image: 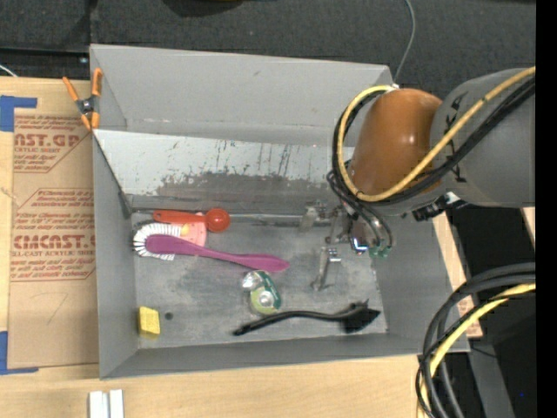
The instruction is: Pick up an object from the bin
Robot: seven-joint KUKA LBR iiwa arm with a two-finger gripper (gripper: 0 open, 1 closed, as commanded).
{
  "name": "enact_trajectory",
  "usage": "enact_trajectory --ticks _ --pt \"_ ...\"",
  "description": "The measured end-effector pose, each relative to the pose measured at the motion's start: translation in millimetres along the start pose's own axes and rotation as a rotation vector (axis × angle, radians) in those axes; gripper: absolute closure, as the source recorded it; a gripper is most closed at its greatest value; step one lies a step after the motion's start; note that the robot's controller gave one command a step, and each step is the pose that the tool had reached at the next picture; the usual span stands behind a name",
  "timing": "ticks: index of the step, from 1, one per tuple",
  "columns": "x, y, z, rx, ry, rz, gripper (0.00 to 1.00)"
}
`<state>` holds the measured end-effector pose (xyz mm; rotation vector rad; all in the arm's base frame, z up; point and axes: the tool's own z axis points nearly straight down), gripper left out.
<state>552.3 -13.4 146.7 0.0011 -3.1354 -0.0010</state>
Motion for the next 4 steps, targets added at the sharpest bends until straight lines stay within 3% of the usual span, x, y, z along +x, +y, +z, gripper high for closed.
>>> enact_trajectory --ticks 1,2,3,4 --pt "-1.9 0 -4 0.000 -0.008 0.000 0.00" --pt "-14.0 86 29 -0.002 -0.006 0.061 0.00" --pt "6.6 118 -4 0.002 -0.013 -0.143 0.00" --pt "-17.1 98 36 -0.001 -0.006 0.193 0.00"
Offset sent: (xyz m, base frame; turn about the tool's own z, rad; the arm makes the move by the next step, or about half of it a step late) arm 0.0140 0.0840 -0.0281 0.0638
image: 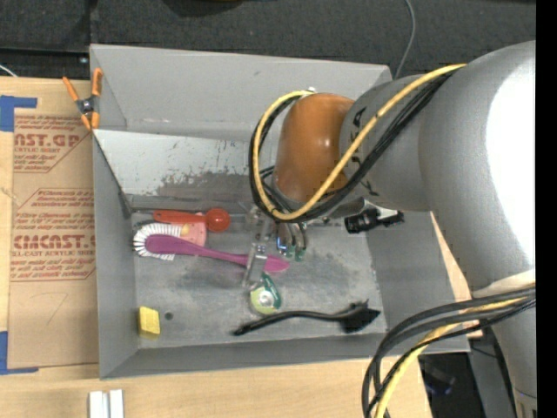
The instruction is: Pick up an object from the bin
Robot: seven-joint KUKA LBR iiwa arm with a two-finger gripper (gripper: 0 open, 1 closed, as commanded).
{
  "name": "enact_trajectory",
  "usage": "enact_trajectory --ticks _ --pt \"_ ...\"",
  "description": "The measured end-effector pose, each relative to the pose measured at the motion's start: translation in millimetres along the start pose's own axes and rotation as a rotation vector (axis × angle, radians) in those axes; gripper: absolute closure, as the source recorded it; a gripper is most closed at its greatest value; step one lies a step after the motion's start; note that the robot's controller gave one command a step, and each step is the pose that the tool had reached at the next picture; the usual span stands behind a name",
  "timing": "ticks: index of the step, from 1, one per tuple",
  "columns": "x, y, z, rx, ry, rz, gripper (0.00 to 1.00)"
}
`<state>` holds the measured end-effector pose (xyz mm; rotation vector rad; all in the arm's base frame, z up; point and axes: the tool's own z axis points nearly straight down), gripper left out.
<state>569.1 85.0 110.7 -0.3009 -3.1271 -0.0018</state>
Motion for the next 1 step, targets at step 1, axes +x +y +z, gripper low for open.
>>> enact_trajectory --ticks 1 --pt "10.8 -12.3 39.6 -0.001 -0.009 -0.226 0.00"
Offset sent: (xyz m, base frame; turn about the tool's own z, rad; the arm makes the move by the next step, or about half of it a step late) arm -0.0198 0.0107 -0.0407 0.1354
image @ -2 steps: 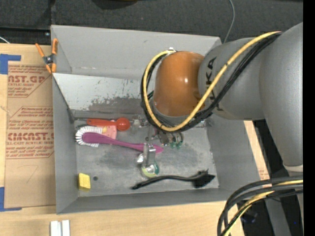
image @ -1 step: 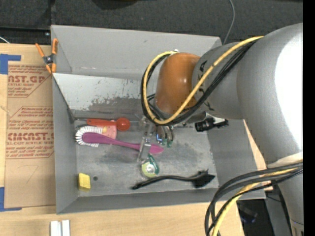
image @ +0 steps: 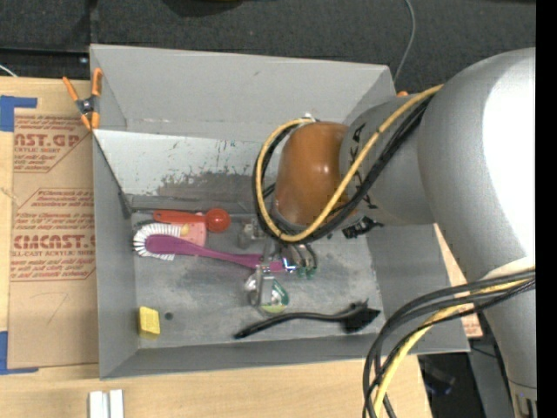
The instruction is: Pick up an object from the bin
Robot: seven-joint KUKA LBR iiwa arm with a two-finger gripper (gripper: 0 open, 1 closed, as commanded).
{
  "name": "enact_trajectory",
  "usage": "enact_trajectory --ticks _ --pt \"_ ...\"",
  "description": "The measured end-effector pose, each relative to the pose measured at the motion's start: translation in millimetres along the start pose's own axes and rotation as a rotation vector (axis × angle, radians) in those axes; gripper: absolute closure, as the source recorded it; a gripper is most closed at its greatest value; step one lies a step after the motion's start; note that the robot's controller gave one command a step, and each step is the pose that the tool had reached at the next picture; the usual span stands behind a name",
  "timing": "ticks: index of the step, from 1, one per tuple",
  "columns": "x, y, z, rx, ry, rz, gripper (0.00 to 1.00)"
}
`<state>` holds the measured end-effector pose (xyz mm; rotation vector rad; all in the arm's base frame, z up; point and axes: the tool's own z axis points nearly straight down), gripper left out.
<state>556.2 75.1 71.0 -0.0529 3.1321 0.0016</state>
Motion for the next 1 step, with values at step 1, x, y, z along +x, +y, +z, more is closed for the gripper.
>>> enact_trajectory --ticks 1 --pt "5.6 21.6 0.6 0.000 0.004 0.360 1.00"
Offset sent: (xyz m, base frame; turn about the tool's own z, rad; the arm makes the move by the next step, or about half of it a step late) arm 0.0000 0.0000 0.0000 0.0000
